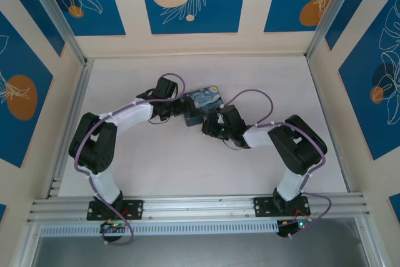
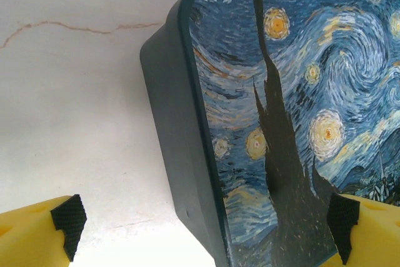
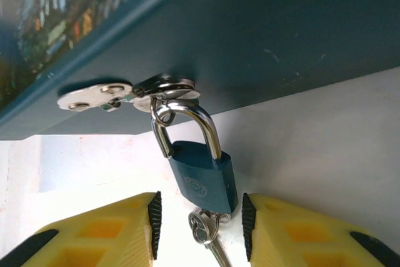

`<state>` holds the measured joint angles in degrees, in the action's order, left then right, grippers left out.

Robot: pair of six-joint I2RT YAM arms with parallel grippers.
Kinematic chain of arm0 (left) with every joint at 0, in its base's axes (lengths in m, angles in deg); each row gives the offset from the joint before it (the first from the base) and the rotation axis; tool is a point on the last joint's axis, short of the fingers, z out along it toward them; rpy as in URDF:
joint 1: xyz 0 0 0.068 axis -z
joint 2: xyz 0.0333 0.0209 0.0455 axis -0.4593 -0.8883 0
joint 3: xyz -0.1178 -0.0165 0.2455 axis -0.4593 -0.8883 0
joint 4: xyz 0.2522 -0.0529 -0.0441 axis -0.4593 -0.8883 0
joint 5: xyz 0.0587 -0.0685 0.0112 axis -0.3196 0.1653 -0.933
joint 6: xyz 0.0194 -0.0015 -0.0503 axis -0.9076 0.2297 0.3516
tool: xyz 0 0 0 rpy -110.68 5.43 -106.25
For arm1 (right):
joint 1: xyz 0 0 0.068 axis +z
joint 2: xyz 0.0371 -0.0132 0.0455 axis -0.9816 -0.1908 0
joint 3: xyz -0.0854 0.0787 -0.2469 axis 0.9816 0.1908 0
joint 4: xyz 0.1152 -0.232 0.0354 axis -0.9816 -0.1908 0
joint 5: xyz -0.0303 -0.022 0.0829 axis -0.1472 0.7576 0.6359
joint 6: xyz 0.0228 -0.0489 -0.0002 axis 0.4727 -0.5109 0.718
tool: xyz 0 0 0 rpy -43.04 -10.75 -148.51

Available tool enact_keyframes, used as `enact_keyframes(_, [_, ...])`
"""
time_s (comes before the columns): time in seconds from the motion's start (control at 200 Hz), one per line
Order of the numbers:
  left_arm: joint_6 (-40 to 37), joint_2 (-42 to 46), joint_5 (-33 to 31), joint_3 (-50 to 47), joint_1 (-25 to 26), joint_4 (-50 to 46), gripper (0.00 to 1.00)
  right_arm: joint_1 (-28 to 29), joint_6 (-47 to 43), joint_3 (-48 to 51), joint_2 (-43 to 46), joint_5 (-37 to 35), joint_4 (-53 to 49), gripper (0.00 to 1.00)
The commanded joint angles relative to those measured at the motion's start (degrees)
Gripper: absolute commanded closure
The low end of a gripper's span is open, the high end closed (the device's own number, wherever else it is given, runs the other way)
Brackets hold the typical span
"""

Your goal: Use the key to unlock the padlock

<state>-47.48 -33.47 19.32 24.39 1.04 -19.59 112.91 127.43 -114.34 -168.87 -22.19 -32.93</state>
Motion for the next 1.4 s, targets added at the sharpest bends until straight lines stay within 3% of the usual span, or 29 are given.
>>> enact_keyframes(0.0, [-0.5, -1.25, 1.14, 1.29, -0.82, 0.83, 0.0, 0.71, -1.07, -1.12, -1.38, -1.29, 0.77, 0.66])
enact_keyframes(0.465, [-0.01, -0.25, 1.15, -1.58, -0.86, 3.01, 0.0, -0.28, 3.17, 2.67, -0.53, -4.43, 1.66, 0.96])
enact_keyframes(0.635, [0.16, 0.6, 1.48, -2.22, -0.95, 3.57, 0.0, -1.46, 4.94, 6.08, 2.91, -4.08, 2.87, 0.98])
enact_keyframes(0.71, [0.16, 1.06, 1.67, -2.33, -1.01, 3.82, 0.0, -1.68, 4.89, 7.69, 5.06, -4.24, 3.32, 0.92])
enact_keyframes(0.78, [0.16, 1.28, 1.76, -2.31, -0.96, 3.91, 0.0, -1.96, 4.19, 8.52, 6.56, -3.94, 3.79, 0.72])
enact_keyframes(0.86, [0.25, 1.19, 1.93, -2.13, -0.96, 4.15, 0.0, -2.07, 2.94, 8.27, 7.1, -3.33, 3.94, 0.62])
enact_keyframes(1.395, [1.64, 0.26, 3.08, -2.31, -0.96, 5.14, 0.0, -0.3, 4.63, 2.59, -2.84, -1.59, 11.56, 0.62])
